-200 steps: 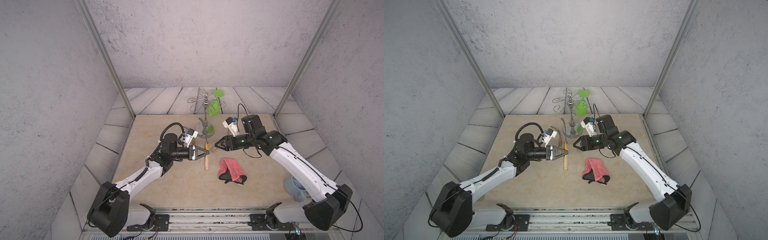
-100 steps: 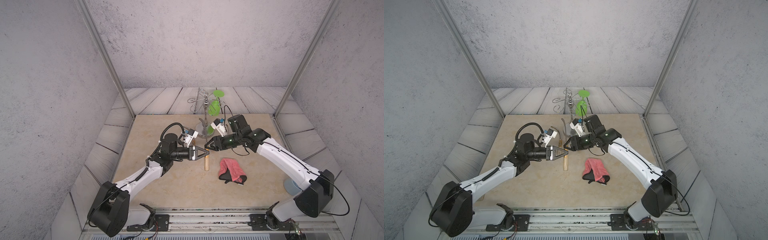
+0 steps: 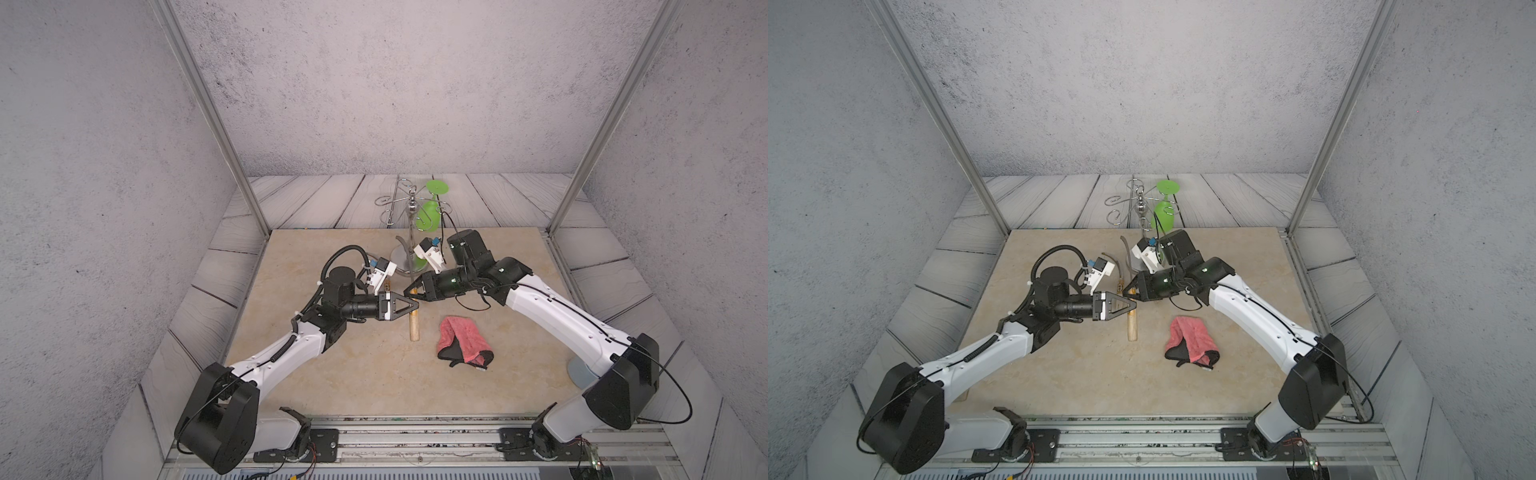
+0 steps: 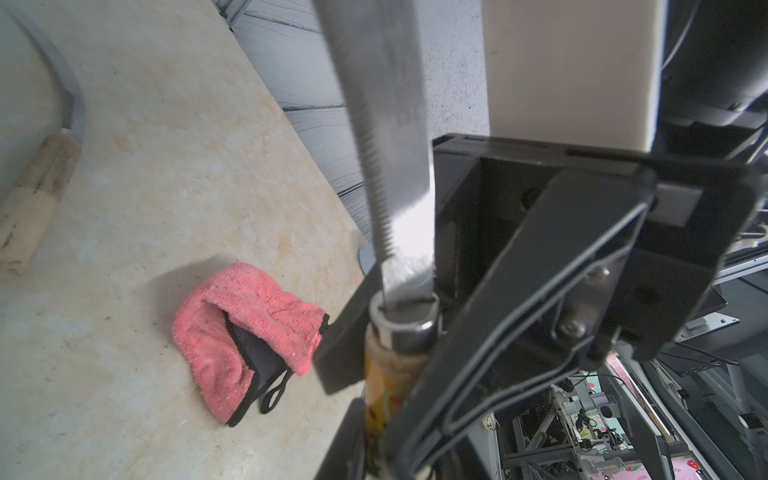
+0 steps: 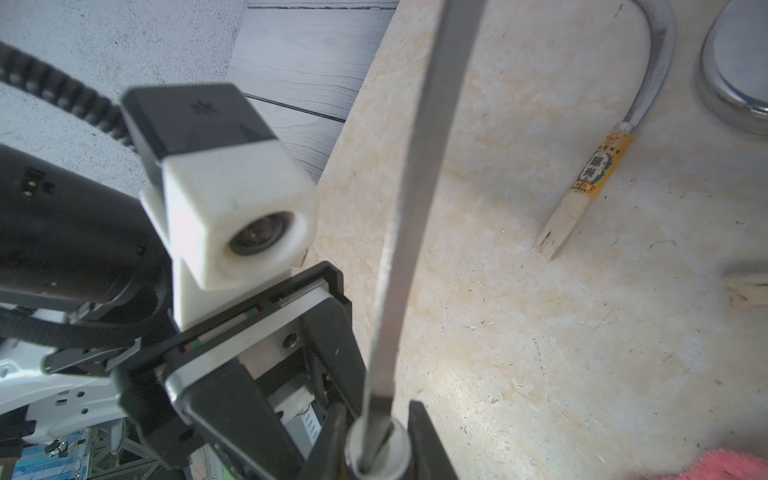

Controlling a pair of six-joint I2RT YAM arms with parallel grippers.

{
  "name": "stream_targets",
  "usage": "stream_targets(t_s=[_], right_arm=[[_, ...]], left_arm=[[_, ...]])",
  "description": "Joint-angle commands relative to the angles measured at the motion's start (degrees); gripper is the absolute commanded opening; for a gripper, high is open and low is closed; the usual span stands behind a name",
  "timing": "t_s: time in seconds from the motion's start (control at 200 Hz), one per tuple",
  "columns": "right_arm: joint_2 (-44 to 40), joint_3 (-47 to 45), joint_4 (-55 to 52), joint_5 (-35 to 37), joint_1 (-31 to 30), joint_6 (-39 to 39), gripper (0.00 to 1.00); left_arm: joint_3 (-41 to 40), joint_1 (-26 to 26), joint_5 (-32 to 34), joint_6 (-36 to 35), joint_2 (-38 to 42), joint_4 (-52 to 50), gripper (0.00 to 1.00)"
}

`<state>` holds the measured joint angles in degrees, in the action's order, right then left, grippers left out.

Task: Wipe small sickles with rags
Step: Adjust the small sickle.

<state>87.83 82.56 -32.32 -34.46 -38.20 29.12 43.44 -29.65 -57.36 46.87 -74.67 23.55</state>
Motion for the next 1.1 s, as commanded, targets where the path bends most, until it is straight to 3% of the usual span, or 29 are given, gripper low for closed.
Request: stream_targets(t_s=[0.0,0.1,0.25,0.47,0.916,1.031,1.096], right_arm=[[-2.2,-2.3,4.3,4.3,-0.4,5.1,0.10],[-4.5,-5.7,9.1,8.5,-0.7,10.5,0.09],[-7.4,-10.2,15.6,14.6,-1.2,17.8,0.08],[-8.7,-12.3,21.4,19.6,-2.3,24.0,0.07],[-7.0,-11.4,24.2,24.1,-6.4,28.3,0.07],[-7.3,-11.9,24.3,24.6,-6.7,29.0,0.07],[-7.2,-11.6,23.4,24.4,-6.9,28.8,0.08]], left_arm=[[0.9,-0.3,0.8,-2.8,2.5,-2.2,0.25],[1.0,-0.2,2.0,-4.5,3.7,-5.0,0.35],[0.5,-0.2,2.6,-4.9,4.7,-5.8,0.40],[-0.5,-0.9,2.9,-4.0,4.5,-4.5,0.42],[1.3,-3.5,3.8,-4.0,0.5,-3.1,0.43],[1.5,-3.6,4.2,-4.1,0.4,-3.2,0.38],[1.6,-3.6,4.6,-4.3,0.5,-3.5,0.22]])
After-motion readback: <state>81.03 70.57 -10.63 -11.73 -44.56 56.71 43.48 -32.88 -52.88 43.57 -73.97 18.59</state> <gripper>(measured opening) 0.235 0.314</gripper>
